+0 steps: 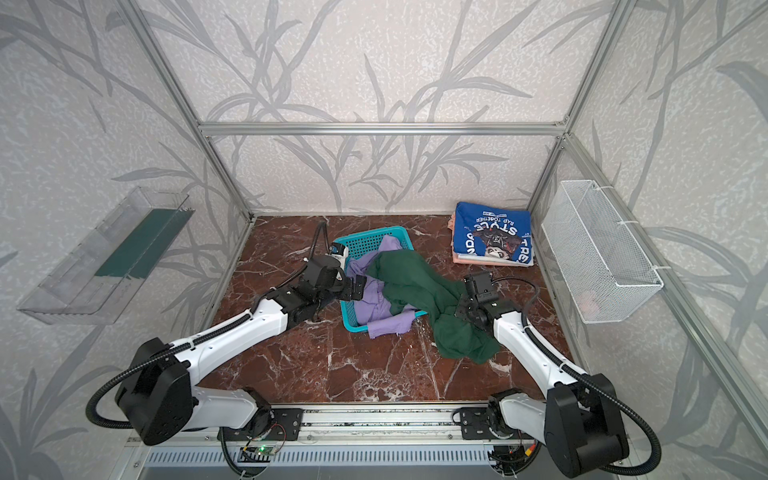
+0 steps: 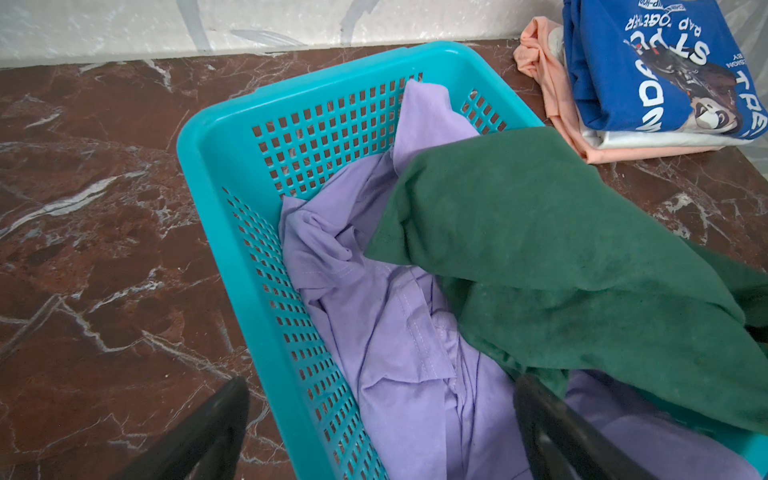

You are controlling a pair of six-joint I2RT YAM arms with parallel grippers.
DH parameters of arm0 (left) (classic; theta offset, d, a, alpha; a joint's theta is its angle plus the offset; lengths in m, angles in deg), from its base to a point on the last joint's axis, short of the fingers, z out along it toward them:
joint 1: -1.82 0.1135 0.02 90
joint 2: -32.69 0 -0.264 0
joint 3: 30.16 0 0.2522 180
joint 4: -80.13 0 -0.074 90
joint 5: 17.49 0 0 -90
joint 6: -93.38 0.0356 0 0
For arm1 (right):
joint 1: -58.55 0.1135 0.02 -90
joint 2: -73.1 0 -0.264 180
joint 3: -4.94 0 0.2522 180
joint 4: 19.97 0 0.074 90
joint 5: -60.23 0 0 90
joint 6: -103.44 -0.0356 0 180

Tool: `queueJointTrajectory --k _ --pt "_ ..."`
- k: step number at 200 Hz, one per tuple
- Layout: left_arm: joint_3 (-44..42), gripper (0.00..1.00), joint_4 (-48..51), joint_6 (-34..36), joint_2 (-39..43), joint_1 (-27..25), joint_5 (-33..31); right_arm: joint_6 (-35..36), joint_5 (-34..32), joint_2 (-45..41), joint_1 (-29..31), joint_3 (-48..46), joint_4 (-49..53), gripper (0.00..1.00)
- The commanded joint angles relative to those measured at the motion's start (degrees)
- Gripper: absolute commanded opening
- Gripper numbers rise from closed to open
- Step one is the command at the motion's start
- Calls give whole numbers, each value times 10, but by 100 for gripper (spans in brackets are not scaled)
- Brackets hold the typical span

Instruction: Fold and stack the t-shirts

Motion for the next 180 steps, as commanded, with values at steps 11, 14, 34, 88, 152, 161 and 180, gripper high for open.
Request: queueJointTrajectory --k 11,14,34,88,152,161,180 --pt "12 99 4 -5 11 -3 -2 23 68 -4 15 9 -50 70" --pt "12 99 3 -5 12 -2 -3 26 75 -6 18 12 -50 71" --pt "9 99 2 -6 13 -3 -8 43 118 -16 27 39 -44 81" --pt "3 99 -5 -14 16 -3 -10 120 90 62 139 193 5 84" --pt "-46 99 -29 -26 65 -2 -24 172 89 263 166 353 44 77" --pt "-50 99 -27 -27 72 -2 -25 171 100 282 169 368 50 74" --pt "-59 99 -24 -32 86 -2 -36 170 104 315 176 381 46 70"
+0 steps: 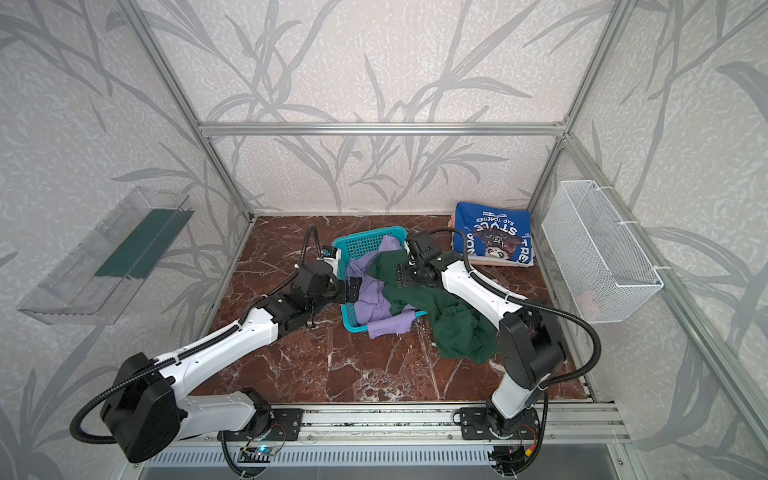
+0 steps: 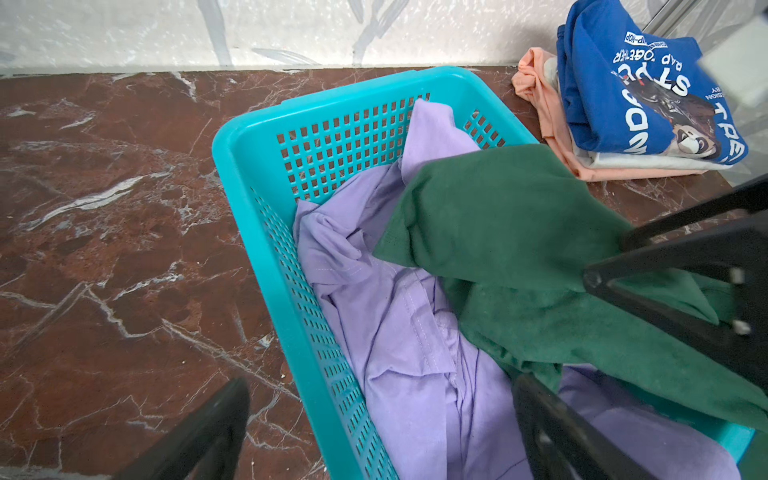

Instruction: Fold and stack the t-shirts

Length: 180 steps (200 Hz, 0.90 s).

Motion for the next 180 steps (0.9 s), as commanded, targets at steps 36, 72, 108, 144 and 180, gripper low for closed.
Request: queueJointTrajectory --k 36,72,108,144,180 --pt "-41 99 -22 -15 50 0 -46 12 10 60 15 39 23 64" --pt "-51 99 -10 -19 63 0 -66 13 -3 87 21 49 22 62" --pt "-62 99 -11 -21 72 0 -62 16 -12 131 37 80 30 60" --pt "-63 99 -3 -19 78 2 -66 20 -23 175 44 122 52 38" --pt "-52 99 21 1 80 2 -55 10 -42 202 43 171 92 0"
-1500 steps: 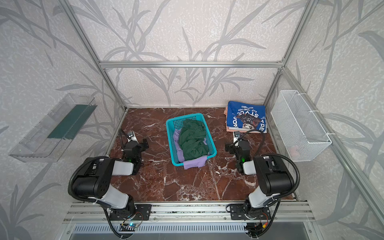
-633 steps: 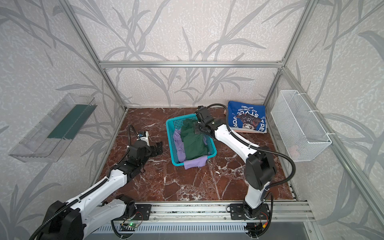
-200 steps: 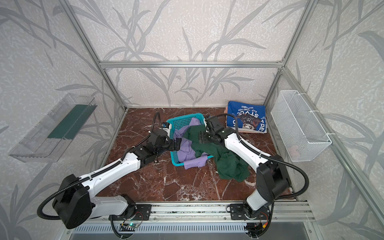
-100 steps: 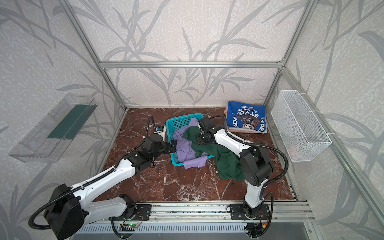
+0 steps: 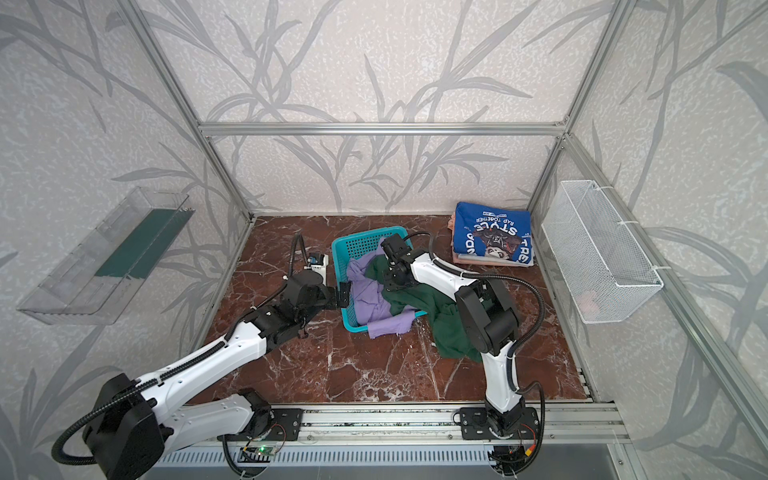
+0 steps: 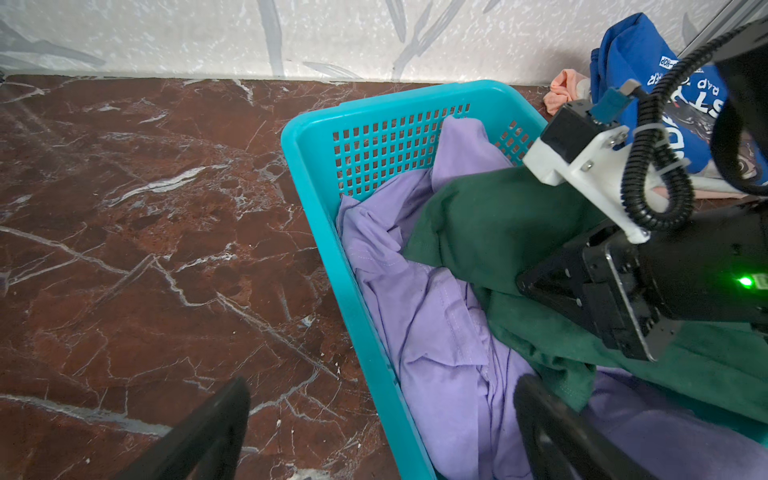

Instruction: Fold and stack the t-shirts

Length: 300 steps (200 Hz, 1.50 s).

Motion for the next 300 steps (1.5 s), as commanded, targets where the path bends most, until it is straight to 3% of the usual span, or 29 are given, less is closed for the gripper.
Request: queueJointTrajectory --k 1,56,128,178,208,237,300 --pt "6 99 24 12 11 1 -4 -2 -12 17 3 40 47 0" --pt "2 99 19 15 10 1 10 11 -65 -56 2 66 86 0" --pt "7 99 14 22 14 1 9 -12 -189 -360 -34 -90 3 0" --pt "28 99 2 26 -3 0 24 -38 -274 -516 -140 -117 114 0" --pt "64 99 6 23 -42 -1 61 -53 -206 -581 -251 -171 137 0" --pt "107 99 10 14 -89 -2 97 -37 -207 -619 -329 -175 172 0" --pt "209 99 15 8 -213 -21 140 7 -205 -661 -430 -135 223 0"
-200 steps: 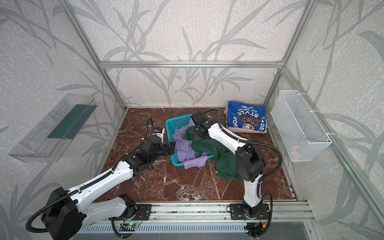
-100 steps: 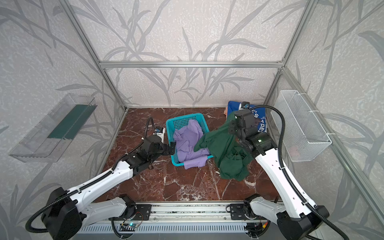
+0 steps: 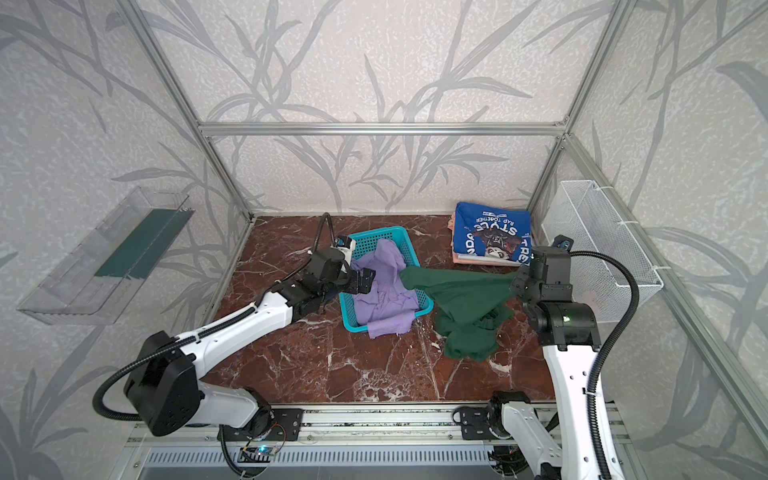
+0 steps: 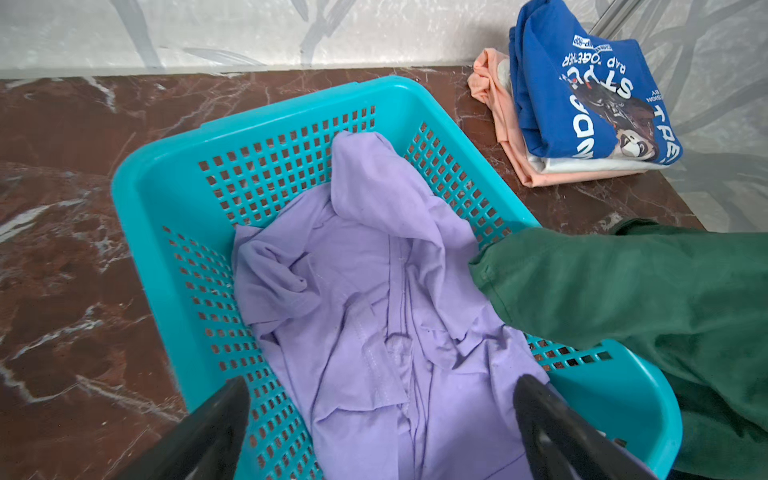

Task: Fold and stack the t-shirts
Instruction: 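Drag the green t-shirt out with the right gripper while the left grips the basket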

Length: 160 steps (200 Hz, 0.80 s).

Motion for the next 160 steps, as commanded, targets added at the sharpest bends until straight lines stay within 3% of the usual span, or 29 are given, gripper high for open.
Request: queueJointTrajectory --k 1,45,76,118,140,160 --pt "47 99 7 -2 -42 -12 26 30 -6 -16 -41 42 28 0" --pt "128 99 24 -1 -120 -27 41 9 19 -23 -52 61 56 0" --pt "171 99 25 -1 -160 -35 60 5 106 -29 -81 49 42 0" --pt "233 97 42 -1 -216 -53 89 -51 296 -54 -82 -108 -39 0" --pt "272 93 69 2 -256 -64 98 -76 356 -63 -77 -202 -64 0" --pt "328 90 123 10 -306 -73 93 -81 366 -74 -64 -261 -69 0"
